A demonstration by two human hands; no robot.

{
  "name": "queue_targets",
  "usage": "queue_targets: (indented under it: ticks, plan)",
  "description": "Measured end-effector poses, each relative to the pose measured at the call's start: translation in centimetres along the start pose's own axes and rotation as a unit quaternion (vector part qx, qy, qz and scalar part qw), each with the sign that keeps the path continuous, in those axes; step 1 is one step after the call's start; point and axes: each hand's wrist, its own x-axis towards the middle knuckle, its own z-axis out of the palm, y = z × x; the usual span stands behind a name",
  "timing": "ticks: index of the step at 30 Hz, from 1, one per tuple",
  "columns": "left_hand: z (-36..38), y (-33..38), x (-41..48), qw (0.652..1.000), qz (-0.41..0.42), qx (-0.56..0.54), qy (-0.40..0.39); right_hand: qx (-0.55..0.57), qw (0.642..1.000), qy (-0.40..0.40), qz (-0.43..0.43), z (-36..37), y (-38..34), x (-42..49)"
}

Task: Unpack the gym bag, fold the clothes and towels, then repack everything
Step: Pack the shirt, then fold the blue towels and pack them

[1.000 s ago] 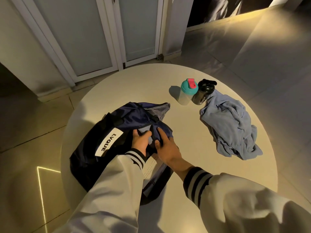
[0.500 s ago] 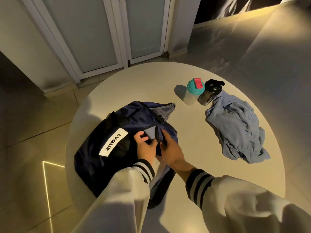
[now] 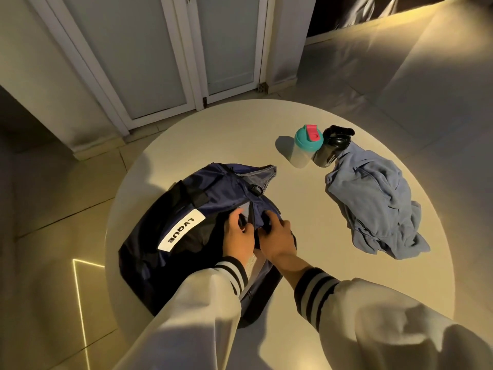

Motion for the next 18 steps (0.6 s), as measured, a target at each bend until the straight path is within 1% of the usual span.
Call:
queue_targets:
  ticks: [2, 4, 6, 7, 8, 10, 12, 14, 16, 18]
  plan:
    - [0.1, -0.1, -0.6, 1.0, 0.003, 0.027, -0.001, 0.003, 1.0, 0.011, 0.022, -0.5, 0.2, -0.4]
    - [0.1, 0.2, -1.0, 0.999, -0.014, 0.032, -0.022, 0.015, 0.999, 0.01, 0.035, -0.9, 0.6, -0.6]
    - [0.3, 0.7, -1.3, 0.997, -0.028, 0.037, -0.054, 0.024, 1.0, -0.006, 0.015, -1.1, 1.0, -0.9]
    - [0.3, 1.0, -1.5, 0.996, -0.022, 0.055, -0.062, 0.026, 1.0, -0.013, 0.002, -1.2, 1.3, -1.0]
    - [0.4, 1.3, -1.8, 0.995, -0.005, 0.081, -0.055, 0.027, 0.999, -0.016, -0.007, -1.3, 1.5, -1.2]
    - [0.5, 2.1, -2.8, 0.988, 0.055, 0.143, -0.005, 0.028, 1.0, -0.006, -0.007, -2.2, 1.6, -1.8]
    - [1.0, 3.0, -3.9, 0.972, 0.121, 0.197, 0.035, 0.033, 0.999, 0.017, -0.011, -3.6, 1.8, -2.4]
    - [2.0, 4.3, -5.1, 0.956, 0.154, 0.247, 0.037, 0.05, 0.998, 0.039, -0.021, -5.2, 2.5, -3.1]
    - [3.8, 5.2, -5.6, 0.952, 0.145, 0.269, 0.004, 0.072, 0.995, 0.059, -0.03, -6.8, 3.8, -3.4]
    - [6.3, 5.9, -6.1, 0.964, 0.121, 0.229, -0.059, 0.094, 0.992, 0.075, -0.03, -8.7, 5.6, -3.4]
